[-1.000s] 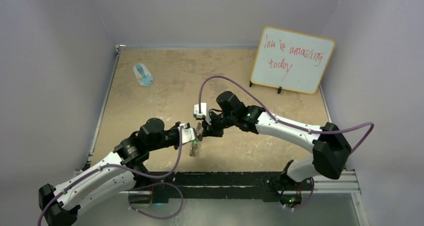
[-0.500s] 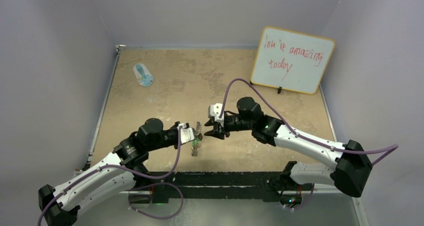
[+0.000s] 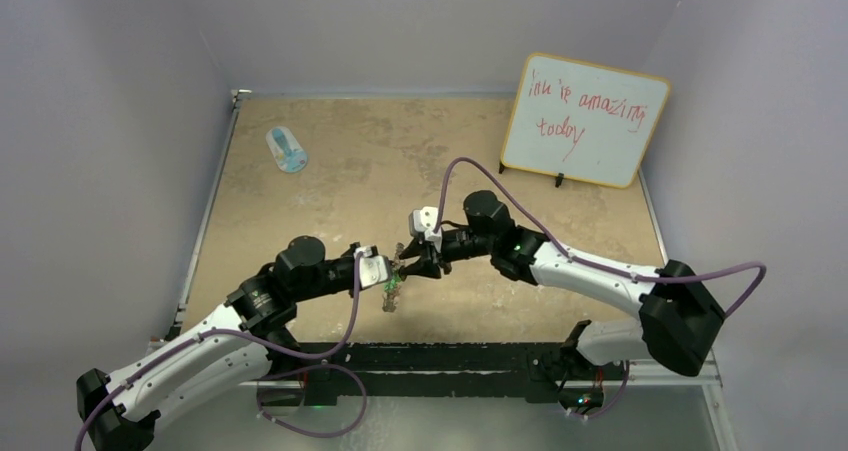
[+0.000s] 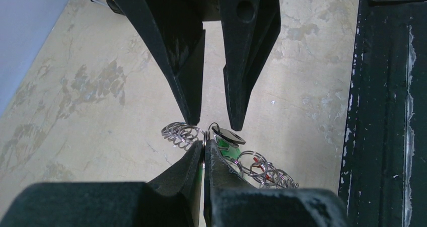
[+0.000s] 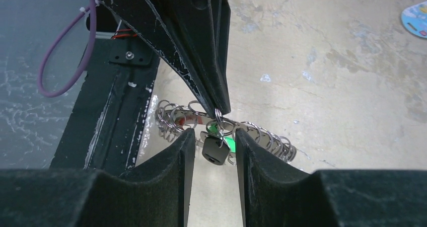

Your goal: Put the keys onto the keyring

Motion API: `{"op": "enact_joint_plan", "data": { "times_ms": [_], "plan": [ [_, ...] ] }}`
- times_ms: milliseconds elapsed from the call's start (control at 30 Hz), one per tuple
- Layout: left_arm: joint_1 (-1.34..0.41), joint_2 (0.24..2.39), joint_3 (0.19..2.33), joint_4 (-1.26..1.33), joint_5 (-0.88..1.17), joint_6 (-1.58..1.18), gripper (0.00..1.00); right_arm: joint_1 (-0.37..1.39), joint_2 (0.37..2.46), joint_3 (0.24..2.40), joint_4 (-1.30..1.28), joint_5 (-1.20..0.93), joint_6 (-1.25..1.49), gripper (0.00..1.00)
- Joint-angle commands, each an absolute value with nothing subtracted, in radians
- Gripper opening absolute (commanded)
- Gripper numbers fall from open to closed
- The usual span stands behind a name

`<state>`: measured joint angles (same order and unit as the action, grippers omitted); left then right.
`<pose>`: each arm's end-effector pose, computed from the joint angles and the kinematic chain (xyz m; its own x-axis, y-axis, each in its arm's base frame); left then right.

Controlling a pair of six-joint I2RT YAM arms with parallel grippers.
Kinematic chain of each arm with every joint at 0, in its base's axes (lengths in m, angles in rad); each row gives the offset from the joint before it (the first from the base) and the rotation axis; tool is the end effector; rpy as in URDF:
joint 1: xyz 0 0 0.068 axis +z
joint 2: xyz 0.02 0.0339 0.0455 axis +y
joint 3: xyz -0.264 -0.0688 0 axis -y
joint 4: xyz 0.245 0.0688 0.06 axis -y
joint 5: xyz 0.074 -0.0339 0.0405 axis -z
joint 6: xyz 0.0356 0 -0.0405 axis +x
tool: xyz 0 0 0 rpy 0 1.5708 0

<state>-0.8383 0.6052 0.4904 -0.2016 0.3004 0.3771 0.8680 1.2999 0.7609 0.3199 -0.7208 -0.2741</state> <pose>0.0964 -0.1229 0.2616 0.1373 0.3733 -0.9175 0.9118 0.3143 0.2643 0.1687 0.2355 0.2717 0.1326 -0.1580 -0.9785 -0.9907 -0.0506 -0.1261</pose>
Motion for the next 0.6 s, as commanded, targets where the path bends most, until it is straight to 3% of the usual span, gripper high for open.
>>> {"op": "enact_joint_plan", "data": {
  "times_ms": [0,200,433,567],
  "plan": [
    [-0.84,0.591,0.485,-0.125,0.321,0.376,0.0,0.865,1.344,0.808,0.39,-0.797,-0.247,0.36],
    [-0.84,0.591,0.485,-0.122,0.326,0.376,0.0,0.865,1.399,0.831,0.414,-0.838,-0.222,0.25],
    [-0.839,0.591,0.485,-0.117,0.339,0.377,0.0,0.865,1.431,0.856,0.384,-0.848,-0.224,0.0],
    [-0.839,0.594,0.493,-0.118,0.359,0.382,0.0,0.865,1.42,0.862,0.356,-0.81,-0.236,0.0]
  ]
}}
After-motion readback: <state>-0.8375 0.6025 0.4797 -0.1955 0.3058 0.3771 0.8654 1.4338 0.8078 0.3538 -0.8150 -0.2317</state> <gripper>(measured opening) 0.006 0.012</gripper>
